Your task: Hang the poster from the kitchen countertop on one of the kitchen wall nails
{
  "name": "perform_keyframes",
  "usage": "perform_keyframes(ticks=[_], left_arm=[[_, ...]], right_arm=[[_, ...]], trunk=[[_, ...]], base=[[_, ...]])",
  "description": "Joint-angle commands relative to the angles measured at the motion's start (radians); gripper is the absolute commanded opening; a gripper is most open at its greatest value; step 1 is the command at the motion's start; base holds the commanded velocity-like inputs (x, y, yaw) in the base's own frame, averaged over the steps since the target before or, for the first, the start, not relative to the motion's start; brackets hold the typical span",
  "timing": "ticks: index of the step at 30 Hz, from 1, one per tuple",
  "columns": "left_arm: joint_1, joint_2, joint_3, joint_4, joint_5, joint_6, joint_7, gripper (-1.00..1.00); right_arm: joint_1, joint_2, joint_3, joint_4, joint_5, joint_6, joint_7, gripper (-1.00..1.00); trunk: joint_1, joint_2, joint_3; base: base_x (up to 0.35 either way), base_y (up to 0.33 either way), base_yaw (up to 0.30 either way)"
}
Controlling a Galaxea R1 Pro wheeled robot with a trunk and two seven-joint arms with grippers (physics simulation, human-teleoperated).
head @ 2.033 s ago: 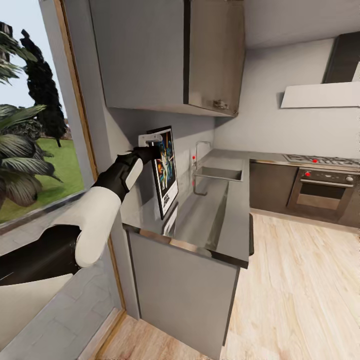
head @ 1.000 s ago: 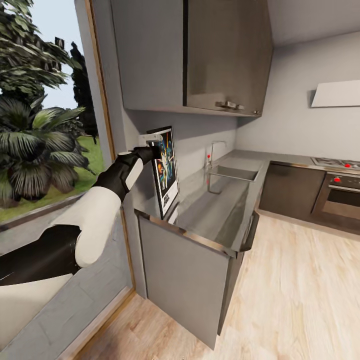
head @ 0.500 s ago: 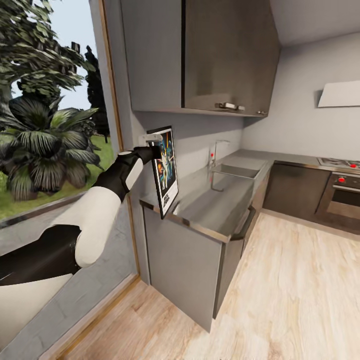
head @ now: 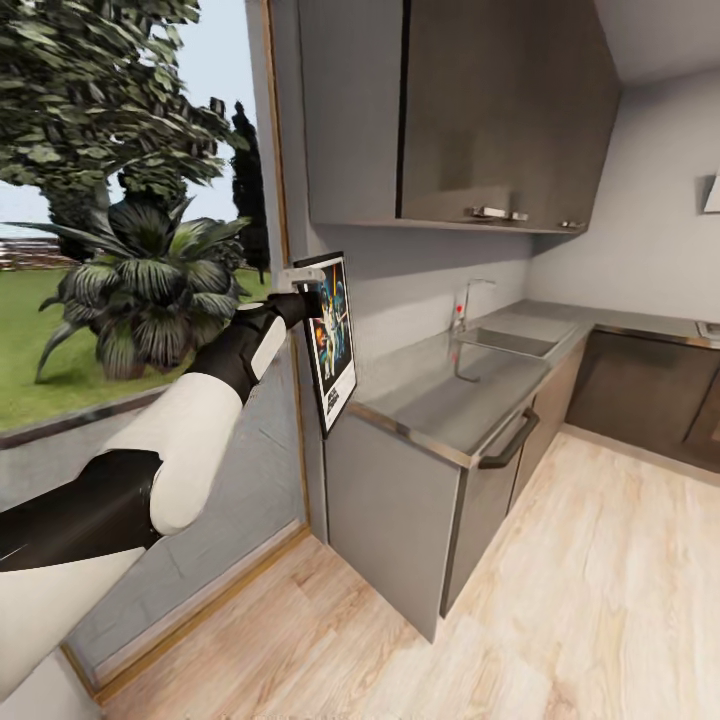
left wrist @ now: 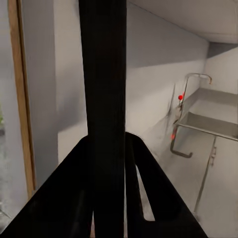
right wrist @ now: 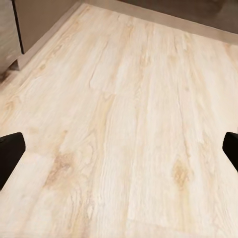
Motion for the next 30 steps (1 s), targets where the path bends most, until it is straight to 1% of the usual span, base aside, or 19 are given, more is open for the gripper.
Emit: perform_keyframes(ticks=[1,6,12,14,18,20,23,24,25,26,28,29,30], left_arm=[[-0.001,-0.001,0.004,-0.001,0.001,0.006,-0.002,-1.00],[-0.001,-0.001,0.004,-0.002,0.001,0.006,-0.002,-1.00],[-0.001,-0.001,0.004,-0.003,0.001,0.006,-0.003,-1.00],[-0.001,-0.001,0.007,-0.015,0.001,0.006,-0.004,-1.00],[-0.001,-0.001,0.012,-0.060,0.001,0.007,-0.007,-1.00],[0.001,-0.001,0.012,-0.072,0.001,0.007,-0.008,-1.00],[0.004,-0.001,0.010,-0.116,0.006,0.008,-0.009,-1.00],[0.013,-0.001,0.008,-0.151,0.016,0.009,-0.009,-1.00],[0.035,-0.001,0.006,-0.182,0.034,0.010,-0.010,-1.00],[0.126,-0.001,-0.035,-0.310,0.096,0.017,-0.010,-1.00],[0.168,-0.001,-0.082,-0.386,0.119,0.057,-0.009,-1.00],[0.222,-0.001,-0.136,-0.492,0.152,0.135,-0.004,-1.00],[0.294,-0.001,-0.181,-0.628,0.193,0.228,0.022,-1.00]], right_arm=[[0.000,0.000,0.000,0.001,0.003,-0.003,-0.003,1.00],[0.000,0.000,-0.001,0.001,0.003,-0.003,-0.003,1.00],[0.000,0.000,-0.001,0.001,0.003,-0.003,-0.003,1.00],[0.000,0.000,-0.001,0.001,0.003,-0.003,-0.003,1.00],[0.000,0.000,-0.001,0.001,0.003,-0.003,-0.003,1.00],[0.000,-0.001,-0.001,0.001,0.003,-0.003,-0.003,1.00],[0.000,-0.001,-0.001,0.001,0.003,-0.003,-0.003,1.00],[0.000,0.000,0.000,0.001,0.003,-0.003,-0.003,1.00],[0.000,0.000,0.000,0.001,0.003,-0.003,-0.003,1.00],[0.000,0.000,0.000,0.001,0.003,-0.002,-0.003,1.00],[0.000,0.000,0.000,0.002,0.003,-0.002,-0.003,1.00],[0.000,0.000,0.000,0.002,0.003,-0.002,-0.003,1.00],[0.000,0.000,-0.001,0.002,0.003,-0.002,-0.003,1.00]], trunk=[[0.000,-0.001,-0.001],[0.000,-0.001,-0.001],[0.000,-0.001,-0.001],[0.000,-0.001,-0.001],[0.000,-0.001,-0.001],[0.000,-0.001,-0.001],[0.000,-0.001,-0.001],[0.000,-0.001,-0.001],[0.000,-0.001,-0.001],[0.000,-0.001,-0.001],[0.000,-0.001,-0.001],[0.000,-0.001,-0.001],[0.000,-0.001,-0.001]], base=[[-0.080,-0.061,0.284],[-0.169,-0.025,0.284],[-0.308,-0.005,0.284],[-0.337,-0.001,0.284],[-0.307,0.000,0.270],[-0.121,0.000,0.132],[-0.070,0.000,0.076],[-0.035,0.000,0.038],[-0.023,0.000,0.025],[-0.006,0.000,0.006],[-0.004,0.000,0.005],[-0.002,0.000,0.003],[-0.002,0.000,0.002]])
